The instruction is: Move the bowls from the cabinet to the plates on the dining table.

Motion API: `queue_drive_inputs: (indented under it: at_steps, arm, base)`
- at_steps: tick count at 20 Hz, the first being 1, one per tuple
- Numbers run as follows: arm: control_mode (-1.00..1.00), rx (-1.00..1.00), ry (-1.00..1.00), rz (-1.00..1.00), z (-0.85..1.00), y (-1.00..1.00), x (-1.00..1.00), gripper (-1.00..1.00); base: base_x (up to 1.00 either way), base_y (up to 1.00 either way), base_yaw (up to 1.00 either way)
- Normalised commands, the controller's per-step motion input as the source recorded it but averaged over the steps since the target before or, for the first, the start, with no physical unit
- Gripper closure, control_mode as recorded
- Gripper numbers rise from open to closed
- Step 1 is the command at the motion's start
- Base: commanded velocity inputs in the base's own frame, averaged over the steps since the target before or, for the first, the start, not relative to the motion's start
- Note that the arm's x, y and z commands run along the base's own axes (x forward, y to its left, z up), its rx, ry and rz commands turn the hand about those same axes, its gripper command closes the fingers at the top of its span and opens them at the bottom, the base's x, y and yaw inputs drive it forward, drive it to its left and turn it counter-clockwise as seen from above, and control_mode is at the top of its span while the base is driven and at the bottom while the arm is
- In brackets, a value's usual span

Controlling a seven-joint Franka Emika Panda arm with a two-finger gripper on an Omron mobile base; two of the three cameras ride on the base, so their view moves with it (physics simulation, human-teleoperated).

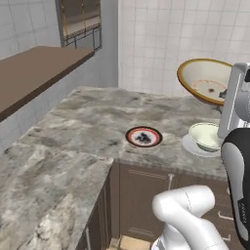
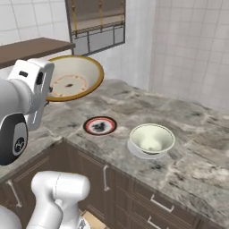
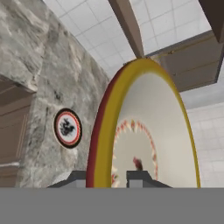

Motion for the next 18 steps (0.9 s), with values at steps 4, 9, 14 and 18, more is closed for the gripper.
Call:
queue_drive_inputs:
  at_steps: [4,9,14,18]
  arm:
    - [1.00,0.00,0.00,0.00,0.00,0.00,0.00,1.00]
    - [1.00,0.00,0.00,0.00,0.00,0.00,0.00,1.00]
    - [1.00,0.00,0.00,0.00,0.00,0.00,0.00,1.00]
    - [1.00,0.00,0.00,0.00,0.00,0.00,0.00,1.00]
  base:
    - [0.59,0.26,-0.27]
    - [0.42,0.37,-0.25]
    - [0.19,0.23,-0.21]
    - [0.03,0.05,-0.12]
